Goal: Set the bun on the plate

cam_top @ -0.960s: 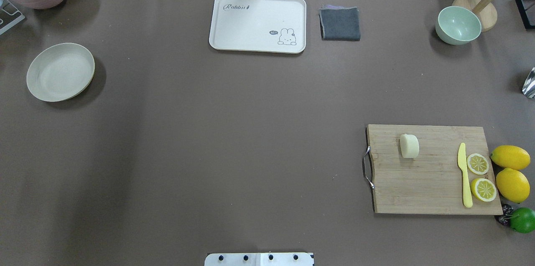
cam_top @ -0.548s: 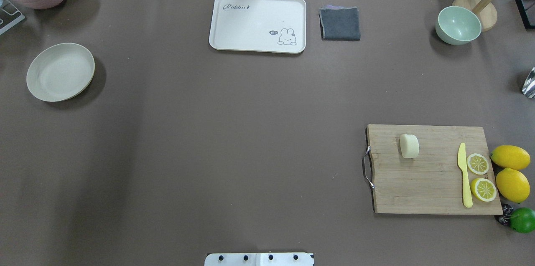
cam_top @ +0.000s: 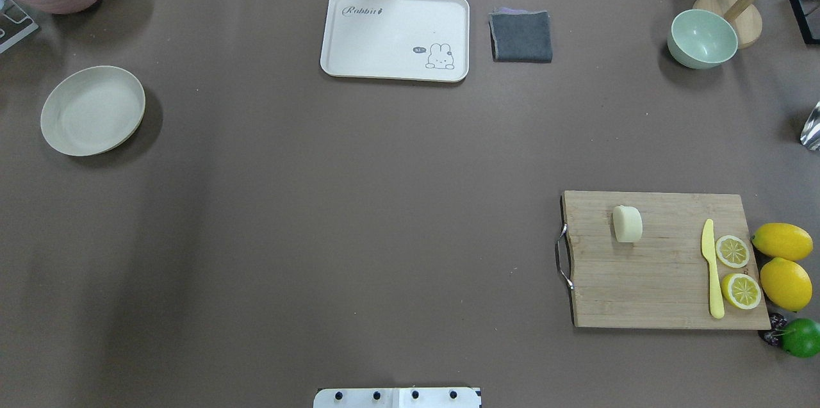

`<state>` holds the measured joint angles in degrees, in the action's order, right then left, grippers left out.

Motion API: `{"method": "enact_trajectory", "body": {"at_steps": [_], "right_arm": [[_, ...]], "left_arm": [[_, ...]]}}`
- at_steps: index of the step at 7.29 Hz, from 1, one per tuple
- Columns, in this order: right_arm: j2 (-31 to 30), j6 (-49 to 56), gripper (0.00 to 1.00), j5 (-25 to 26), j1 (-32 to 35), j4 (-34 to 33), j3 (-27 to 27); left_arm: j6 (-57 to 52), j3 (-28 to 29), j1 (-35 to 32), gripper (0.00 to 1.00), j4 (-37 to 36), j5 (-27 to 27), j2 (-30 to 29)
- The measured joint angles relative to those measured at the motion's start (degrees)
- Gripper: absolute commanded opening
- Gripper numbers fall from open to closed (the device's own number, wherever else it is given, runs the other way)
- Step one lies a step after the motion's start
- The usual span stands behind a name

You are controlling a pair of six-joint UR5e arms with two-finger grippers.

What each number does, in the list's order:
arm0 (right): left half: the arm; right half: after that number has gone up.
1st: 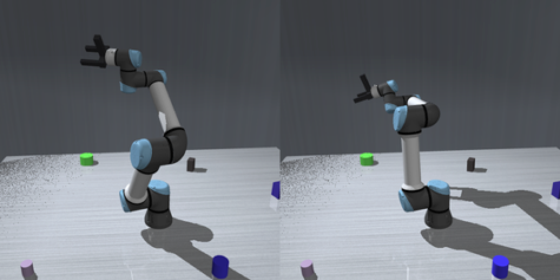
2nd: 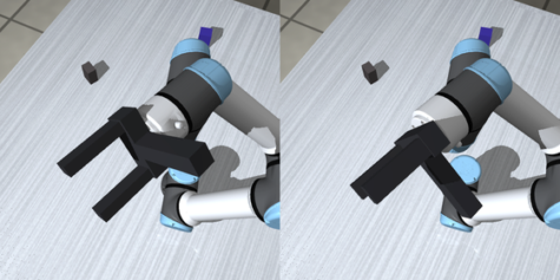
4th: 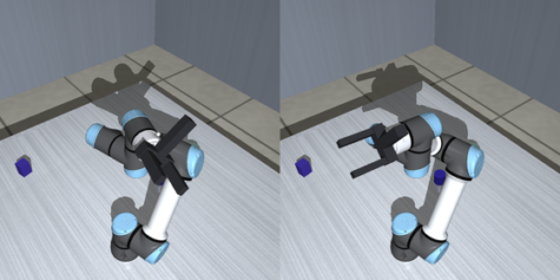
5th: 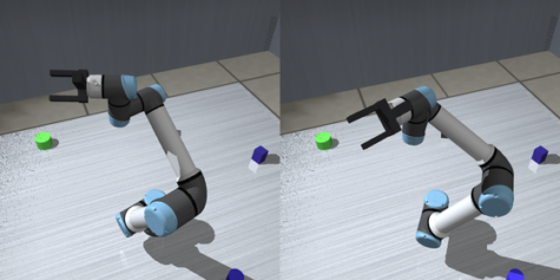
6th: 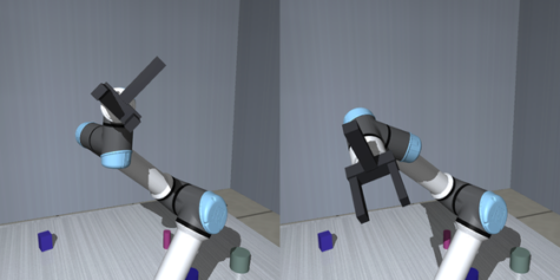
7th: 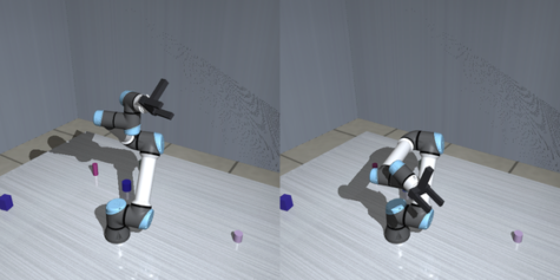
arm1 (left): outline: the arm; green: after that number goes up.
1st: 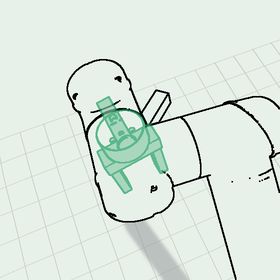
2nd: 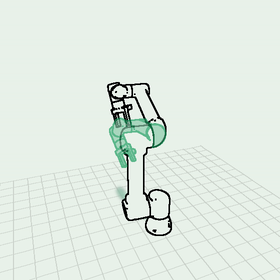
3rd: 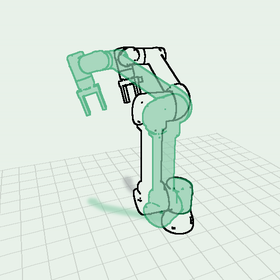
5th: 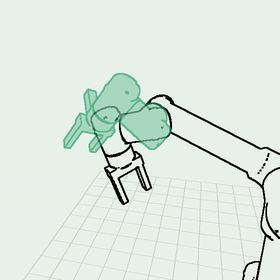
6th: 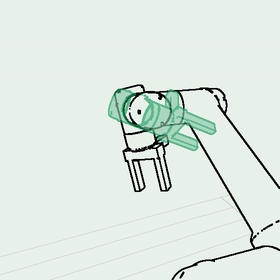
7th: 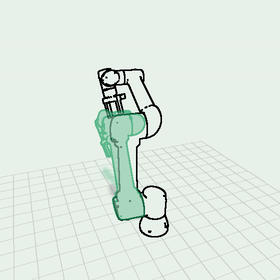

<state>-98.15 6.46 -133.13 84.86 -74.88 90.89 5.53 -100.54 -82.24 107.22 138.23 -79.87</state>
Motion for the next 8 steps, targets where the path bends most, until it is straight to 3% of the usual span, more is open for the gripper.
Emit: {"method": "enact_trajectory", "body": {"at_steps": [4, 8], "right_arm": [[-0.44, -0.86, 1.0, -0.2, -3.48, 3.2, 0.25], [-0.61, -1.78, 1.0, -0.66, -4.88, 3.68, 0.7]], "left_arm": [[1.12, 10.74, 5.53, 0.97, 2.86, -2.13, -7.33], [14.15, 25.96, 10.23, 0.93, 17.79, -2.45, -16.47]]}}
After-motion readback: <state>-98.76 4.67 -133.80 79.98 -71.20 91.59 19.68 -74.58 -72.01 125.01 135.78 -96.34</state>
